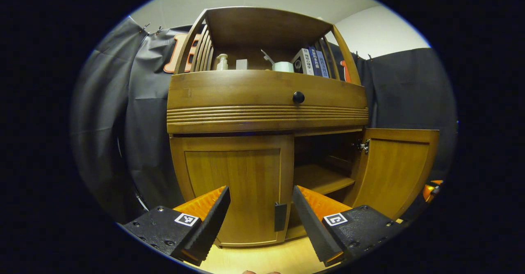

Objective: Open the right door of the double-door shoe cabinet with the right hand, and open the left door with the left hand.

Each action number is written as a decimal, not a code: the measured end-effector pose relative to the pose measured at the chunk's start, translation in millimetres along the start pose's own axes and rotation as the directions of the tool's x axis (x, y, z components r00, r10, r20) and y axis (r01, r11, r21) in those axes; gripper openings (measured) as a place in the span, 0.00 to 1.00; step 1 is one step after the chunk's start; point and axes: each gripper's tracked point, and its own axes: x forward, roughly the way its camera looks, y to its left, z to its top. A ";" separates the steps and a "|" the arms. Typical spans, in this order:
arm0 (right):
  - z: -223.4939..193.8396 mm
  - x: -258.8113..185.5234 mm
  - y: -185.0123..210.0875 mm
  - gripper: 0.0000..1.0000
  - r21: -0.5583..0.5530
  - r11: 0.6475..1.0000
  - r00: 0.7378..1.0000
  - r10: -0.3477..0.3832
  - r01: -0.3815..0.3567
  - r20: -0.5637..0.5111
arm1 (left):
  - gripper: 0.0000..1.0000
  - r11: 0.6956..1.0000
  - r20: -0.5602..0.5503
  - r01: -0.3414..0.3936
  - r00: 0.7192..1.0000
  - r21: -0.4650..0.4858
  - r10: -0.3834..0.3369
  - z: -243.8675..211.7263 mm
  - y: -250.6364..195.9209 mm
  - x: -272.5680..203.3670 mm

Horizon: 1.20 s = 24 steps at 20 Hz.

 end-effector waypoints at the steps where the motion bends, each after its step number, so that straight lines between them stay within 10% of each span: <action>1: 3.8 -2.8 -2.5 0.25 0.006 1.000 1.000 -0.006 0.006 0.012 | 0.95 1.000 -0.007 0.002 1.000 0.003 -0.002 -4.2 0.1 3.5; 3: 14.6 -5.3 -5.4 0.28 0.030 1.000 0.999 -0.008 0.007 0.038 | 0.95 1.000 -0.022 0.008 1.000 0.005 -0.008 -12.1 -1.8 10.8; 5: 24.6 -10.8 -9.4 0.60 0.047 0.999 0.998 -0.012 0.009 0.063 | 0.92 1.000 -0.046 0.015 0.999 0.003 -0.015 -23.1 -4.3 20.4; 9: 49.7 -24.4 -21.9 0.80 0.050 0.998 0.991 -0.040 0.034 0.126 | 0.92 0.999 -0.102 0.034 0.994 -0.016 -0.036 -48.3 -11.2 41.0; 18: 80.5 -57.0 -51.7 0.80 0.009 0.995 0.973 -0.103 0.104 0.206 | 0.94 0.996 -0.205 0.063 0.976 -0.060 -0.074 -100.8 -34.4 92.9; 24: 76.5 -64.2 -62.7 0.80 0.021 0.991 0.973 -0.133 0.131 0.191 | 0.73 0.995 -0.229 0.059 0.970 -0.079 -0.076 -119.3 -42.2 126.2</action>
